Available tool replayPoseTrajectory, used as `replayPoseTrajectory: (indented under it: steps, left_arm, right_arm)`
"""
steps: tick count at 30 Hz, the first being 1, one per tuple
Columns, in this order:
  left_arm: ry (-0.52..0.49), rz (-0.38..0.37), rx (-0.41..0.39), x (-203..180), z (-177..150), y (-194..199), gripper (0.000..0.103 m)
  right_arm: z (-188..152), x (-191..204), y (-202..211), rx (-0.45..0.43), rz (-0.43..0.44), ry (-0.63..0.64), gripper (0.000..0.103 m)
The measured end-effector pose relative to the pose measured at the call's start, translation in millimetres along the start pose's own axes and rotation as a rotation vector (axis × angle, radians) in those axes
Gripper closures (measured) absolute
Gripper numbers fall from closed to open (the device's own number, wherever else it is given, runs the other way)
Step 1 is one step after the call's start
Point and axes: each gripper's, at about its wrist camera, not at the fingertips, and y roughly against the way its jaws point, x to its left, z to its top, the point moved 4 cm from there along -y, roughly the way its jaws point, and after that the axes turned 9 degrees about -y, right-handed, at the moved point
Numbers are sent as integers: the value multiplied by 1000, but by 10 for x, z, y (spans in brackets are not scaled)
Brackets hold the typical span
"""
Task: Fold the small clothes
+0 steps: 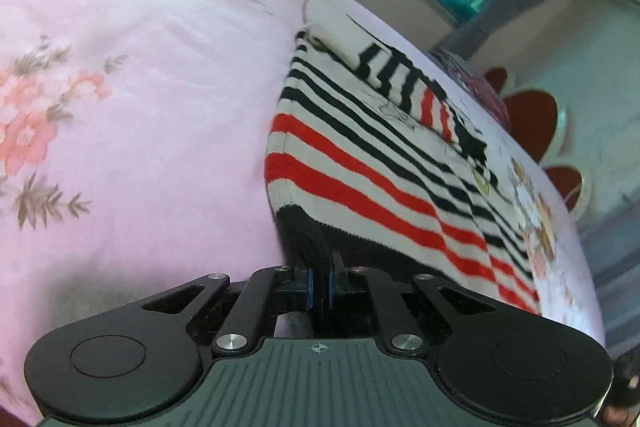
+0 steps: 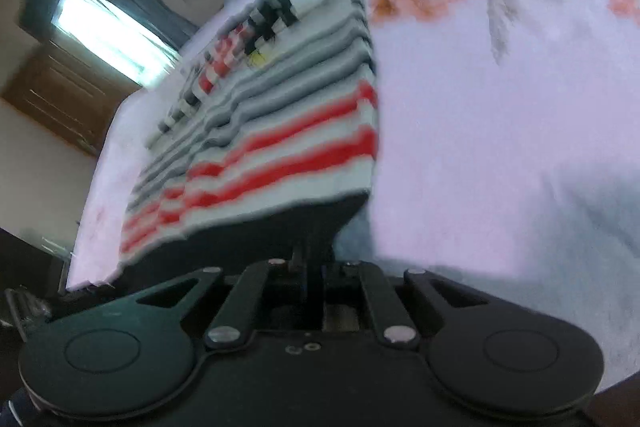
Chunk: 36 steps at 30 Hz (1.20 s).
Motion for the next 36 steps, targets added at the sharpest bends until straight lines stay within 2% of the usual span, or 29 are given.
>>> replayPoseTrajectory:
  steps: [3,7,11,13,16,21,27,32,36]
  left_arm:
    - [7,-3,-25,-63,39,49,97]
    - [53,-55,-114,-91,264,245,97]
    - [30,-86,-221,-185,774,341,97]
    - [53,-122,-274,-224,1080,296,97]
    - [39,-145,-295,-341,1505,85,97]
    - [20,-140,-262,-441,2208,-515,97]
    - [-13,-61,-143,-433,2852,-1490,97]
    - [-12,-23,-38,-342,2999,-2069,97]
    - [35,-111,-33,-257,3021,-2215,97]
  right_arm:
    - [114,146,128,-56,34,21,97]
    - [399,400,233,-121,70,69,97]
    - [831,701,237,-194,103,97,97]
    - [1067,820,209,-231,120,95,97]
    - [1477,995,119,-275,132,89,97]
    - [2226,1153,-311,-284,93,58,97]
    - [2895,1080,-1025,-230,14,-20,97]
    - [3138,921,-1597,-158,-33,-64,97]
    - [3263,786,-1890,-131,-70,-99,96]
